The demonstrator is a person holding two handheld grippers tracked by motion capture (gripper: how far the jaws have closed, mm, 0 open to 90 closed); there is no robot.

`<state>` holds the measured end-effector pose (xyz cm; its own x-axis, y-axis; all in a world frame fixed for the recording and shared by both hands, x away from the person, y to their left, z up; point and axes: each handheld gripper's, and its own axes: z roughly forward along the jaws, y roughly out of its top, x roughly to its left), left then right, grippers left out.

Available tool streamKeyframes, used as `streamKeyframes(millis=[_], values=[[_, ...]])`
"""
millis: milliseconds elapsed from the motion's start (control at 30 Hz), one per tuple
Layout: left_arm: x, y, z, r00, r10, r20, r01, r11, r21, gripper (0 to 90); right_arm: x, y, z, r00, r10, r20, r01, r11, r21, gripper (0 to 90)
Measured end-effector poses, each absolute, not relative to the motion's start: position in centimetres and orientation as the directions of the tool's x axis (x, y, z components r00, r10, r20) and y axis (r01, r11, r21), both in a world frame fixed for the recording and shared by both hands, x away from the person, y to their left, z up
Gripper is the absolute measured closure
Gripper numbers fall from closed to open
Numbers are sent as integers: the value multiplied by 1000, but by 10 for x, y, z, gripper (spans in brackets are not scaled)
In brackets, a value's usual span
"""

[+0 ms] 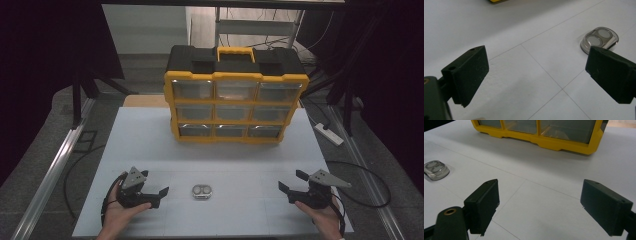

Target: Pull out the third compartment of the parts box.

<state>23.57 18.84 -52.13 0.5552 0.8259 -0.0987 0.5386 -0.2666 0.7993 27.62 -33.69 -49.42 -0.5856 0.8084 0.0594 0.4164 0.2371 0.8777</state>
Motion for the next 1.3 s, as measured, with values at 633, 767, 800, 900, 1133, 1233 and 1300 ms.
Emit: streamKeyframes(millis=[633,767,800,900,1133,1233,1300], values=[[235,184,-522,551,828,-105,546,-263,795,52,282,-338,-498,-590,803,84,428,223,876,154],[233,185,-522,550,828,-107,547,-261,795,52,283,-337,-497,-592,802,83,423,221,879,155],[234,185,-522,552,827,-105,545,-263,796,53,283,-337,-498,-592,802,82,424,224,878,155],[234,184,-521,557,825,-100,540,-268,798,54,282,-338,-497,-590,804,74,421,228,878,156],[236,183,-522,568,817,-103,538,-273,798,55,280,-338,-496,-583,810,66,416,228,880,159],[238,185,-522,564,818,-111,540,-264,799,55,280,-337,-496,-576,815,65,420,226,879,161],[239,185,-521,562,819,-116,543,-259,799,57,280,-336,-497,-571,819,62,419,226,879,162]])
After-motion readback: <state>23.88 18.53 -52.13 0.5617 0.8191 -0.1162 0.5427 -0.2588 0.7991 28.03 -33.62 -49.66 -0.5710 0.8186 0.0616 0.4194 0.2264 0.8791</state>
